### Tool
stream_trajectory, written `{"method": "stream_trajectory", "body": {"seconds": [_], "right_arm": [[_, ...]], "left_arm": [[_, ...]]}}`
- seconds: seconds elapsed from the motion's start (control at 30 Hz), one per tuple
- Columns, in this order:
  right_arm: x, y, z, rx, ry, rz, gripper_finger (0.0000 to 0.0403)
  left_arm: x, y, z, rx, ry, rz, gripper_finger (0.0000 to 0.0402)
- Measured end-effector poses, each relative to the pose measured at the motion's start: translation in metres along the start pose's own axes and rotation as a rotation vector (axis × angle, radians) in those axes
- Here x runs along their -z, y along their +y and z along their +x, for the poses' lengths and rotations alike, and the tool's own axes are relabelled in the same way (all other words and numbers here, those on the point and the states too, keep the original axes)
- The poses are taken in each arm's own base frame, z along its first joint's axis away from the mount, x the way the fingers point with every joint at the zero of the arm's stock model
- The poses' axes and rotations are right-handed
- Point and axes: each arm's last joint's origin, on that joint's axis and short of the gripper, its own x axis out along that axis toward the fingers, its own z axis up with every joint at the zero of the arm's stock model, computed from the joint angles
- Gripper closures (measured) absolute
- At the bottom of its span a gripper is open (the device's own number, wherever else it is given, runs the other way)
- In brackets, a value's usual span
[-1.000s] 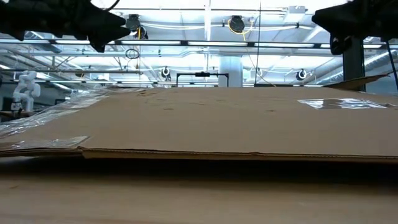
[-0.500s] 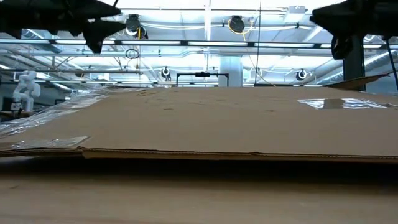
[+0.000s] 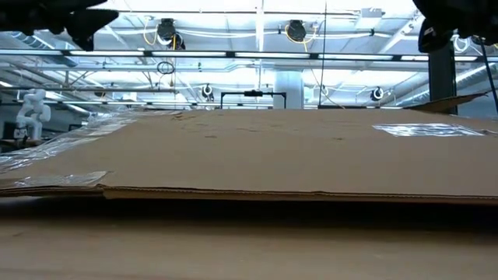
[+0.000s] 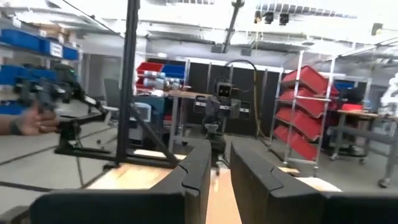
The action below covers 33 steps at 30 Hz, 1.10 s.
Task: Unpack boxes
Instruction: Return to Home Position
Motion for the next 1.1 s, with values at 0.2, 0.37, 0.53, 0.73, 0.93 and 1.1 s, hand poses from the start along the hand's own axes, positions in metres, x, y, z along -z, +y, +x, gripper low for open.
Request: {"method": "stream_trajectory", "body": {"seconds": [0.2,0.37,0.53,0.73,0.93,1.1], "right_arm": [[0.0,0.0,0.0,0.002,0.011,-0.05,0.0351],[0.014,0.002,-0.001,-0.05,0.15,0.038,0.0351],[0.015,0.011,-0.003,-0.339,0.156,0.131,0.0351],[0.02,0.007,-0.003,-0.186,0.206,0.101,0.0351],[0.015,0.007,-0.002,-0.215,0.148,0.082,0.0351],[0.015,0.007,-0.002,-0.21,0.152,0.083,0.0351]], "left_arm": [[0.005,-0.001,0.002,0.041,0.012,0.009,0.0217],[0.017,-0.001,0.004,0.043,0.088,-0.025,0.0217],[0.021,-0.002,0.004,0.093,0.096,-0.054,0.0217],[0.02,-0.002,0.004,0.093,0.094,-0.061,0.0217],[0.02,-0.002,0.004,0.09,0.095,-0.061,0.0217],[0.02,-0.002,0.004,0.089,0.095,-0.06,0.0217]]}}
